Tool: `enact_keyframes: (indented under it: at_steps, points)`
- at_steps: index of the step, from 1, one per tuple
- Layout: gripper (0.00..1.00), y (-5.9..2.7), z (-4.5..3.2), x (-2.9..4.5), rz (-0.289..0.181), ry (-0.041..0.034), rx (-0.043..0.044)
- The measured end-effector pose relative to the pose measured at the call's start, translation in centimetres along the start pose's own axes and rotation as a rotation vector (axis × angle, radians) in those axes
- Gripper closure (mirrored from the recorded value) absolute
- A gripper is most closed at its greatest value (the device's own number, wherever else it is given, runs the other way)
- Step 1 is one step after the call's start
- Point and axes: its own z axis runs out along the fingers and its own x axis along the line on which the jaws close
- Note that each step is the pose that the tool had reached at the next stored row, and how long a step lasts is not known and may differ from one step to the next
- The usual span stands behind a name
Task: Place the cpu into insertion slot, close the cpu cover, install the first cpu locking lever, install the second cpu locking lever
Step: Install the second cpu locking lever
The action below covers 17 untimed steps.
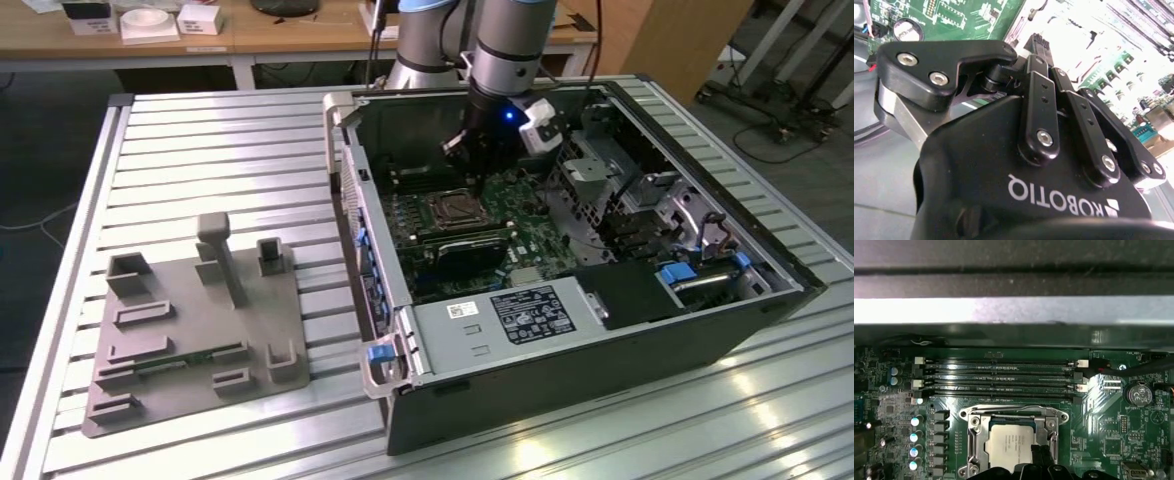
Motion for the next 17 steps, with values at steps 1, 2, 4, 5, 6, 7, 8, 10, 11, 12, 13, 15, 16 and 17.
enact_keyframes:
  at_steps: [1,2,4,5,6,7,8,10,11,12,13,15,16,17]
  points:
    - [0.9,-0.03,-0.14,0.0,0.0,0.0001,0.0013]
    - [0.9,-0.06,-0.3,-0.01,0.0,0.0,0.0017]
    - [0.9,-0.14,-0.59,-0.01,0.0,0.0,0.0023]
    - [0.9,-0.22,-0.69,-0.01,0.0,0.0,0.0025]
    - [0.9,-0.32,-0.75,-0.01,0.0,0.0,0.0027]
    - [0.9,-0.44,-0.77,-0.01,0.0,0.0,0.003]
    - [0.9,-0.57,-0.78,-0.01,0.0,0.0,0.0031]
    - [0.9,-0.84,-0.78,0.0,0.0,0.0,0.0033]
    - [0.9,-0.98,-0.78,0.0,0.0,0.0,0.0034]
    - [0.9,-1.08,-0.78,0.0,0.0,0.0,0.0035]
    - [0.9,-1.19,-0.78,0.0,0.0,0.0,0.0036]
    - [0.9,-1.36,-0.78,0.0,0.0,0.0,0.0038]
    - [0.9,-1.42,-0.79,0.0,0.0,0.0,0.0038]
    - [0.9,-1.45,-0.79,0.01,0.0,0.0,0.0039]
